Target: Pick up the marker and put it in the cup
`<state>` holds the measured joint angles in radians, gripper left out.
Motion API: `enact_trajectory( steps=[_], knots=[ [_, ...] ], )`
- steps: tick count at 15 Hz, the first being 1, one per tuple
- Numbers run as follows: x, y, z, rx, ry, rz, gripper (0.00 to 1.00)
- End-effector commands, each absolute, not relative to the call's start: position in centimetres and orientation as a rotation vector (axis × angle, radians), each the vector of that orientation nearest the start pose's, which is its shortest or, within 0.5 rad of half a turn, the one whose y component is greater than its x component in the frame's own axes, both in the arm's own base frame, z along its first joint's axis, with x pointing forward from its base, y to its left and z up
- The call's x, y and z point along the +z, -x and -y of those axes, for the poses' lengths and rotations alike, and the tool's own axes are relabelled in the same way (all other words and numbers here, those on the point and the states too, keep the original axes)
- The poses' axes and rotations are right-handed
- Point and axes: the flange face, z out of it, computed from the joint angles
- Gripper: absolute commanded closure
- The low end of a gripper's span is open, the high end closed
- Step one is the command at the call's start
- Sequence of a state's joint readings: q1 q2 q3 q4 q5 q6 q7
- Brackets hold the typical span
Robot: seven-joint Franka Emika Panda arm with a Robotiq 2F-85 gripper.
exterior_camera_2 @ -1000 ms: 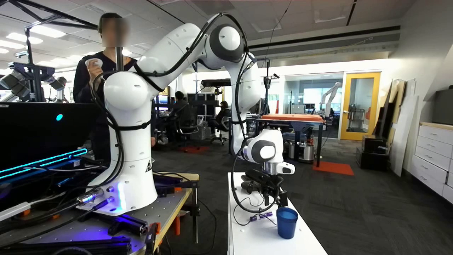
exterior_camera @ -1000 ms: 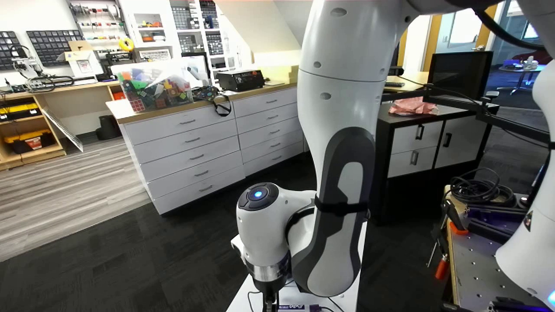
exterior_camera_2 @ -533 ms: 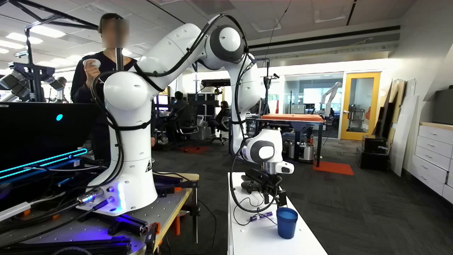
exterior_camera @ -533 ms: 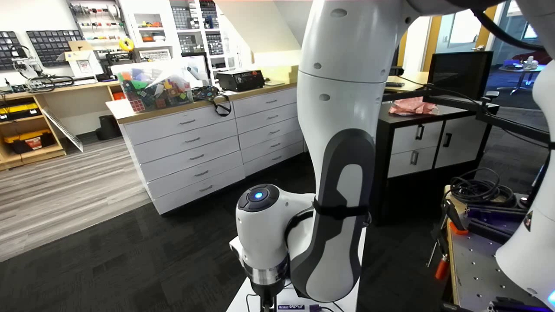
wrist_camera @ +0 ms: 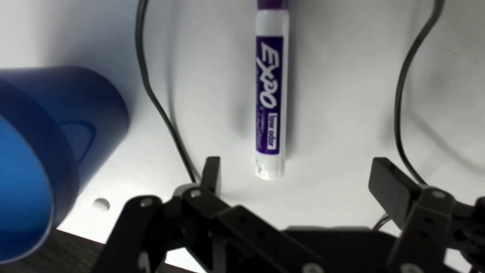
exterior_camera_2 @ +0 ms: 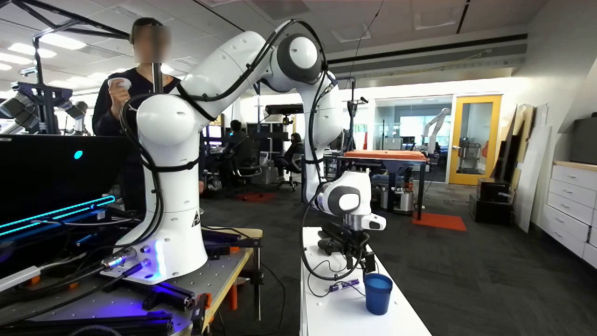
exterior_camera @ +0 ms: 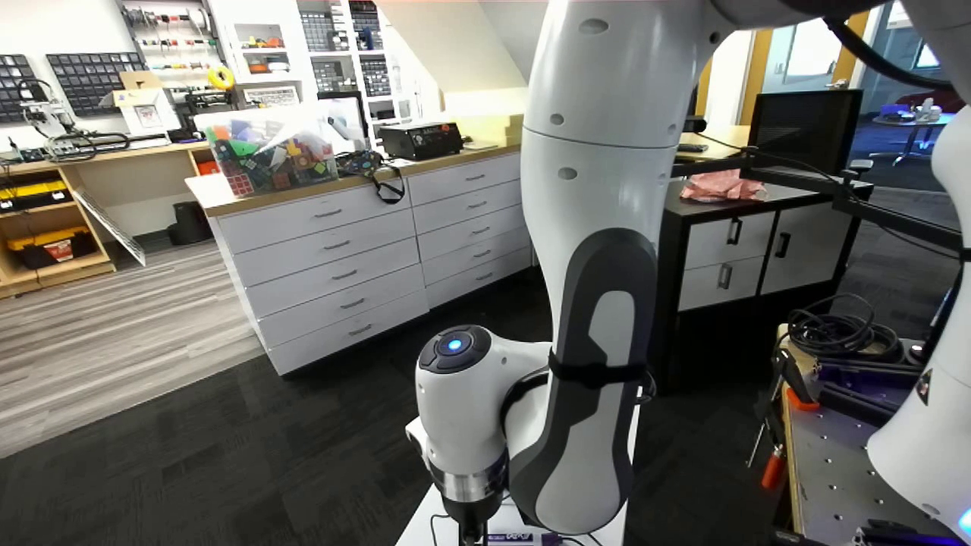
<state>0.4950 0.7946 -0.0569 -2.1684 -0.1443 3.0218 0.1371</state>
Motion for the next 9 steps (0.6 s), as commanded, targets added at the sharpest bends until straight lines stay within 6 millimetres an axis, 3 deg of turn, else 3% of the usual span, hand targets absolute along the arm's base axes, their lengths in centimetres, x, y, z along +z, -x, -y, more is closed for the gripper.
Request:
enact_trajectory(
  steps=[1,6,7,9],
  knots=[
    [3.14,-46.70,-22.77,-0.109,3.095,0.684,0.00],
    [2.86,-46.22,-22.78,-0.091,3.093,0.668,0.00],
    [2.84,-46.05,-22.78,-0.090,3.091,0.667,0.25],
    [2.82,-45.79,-22.76,-0.086,3.093,0.663,0.31]
  ],
)
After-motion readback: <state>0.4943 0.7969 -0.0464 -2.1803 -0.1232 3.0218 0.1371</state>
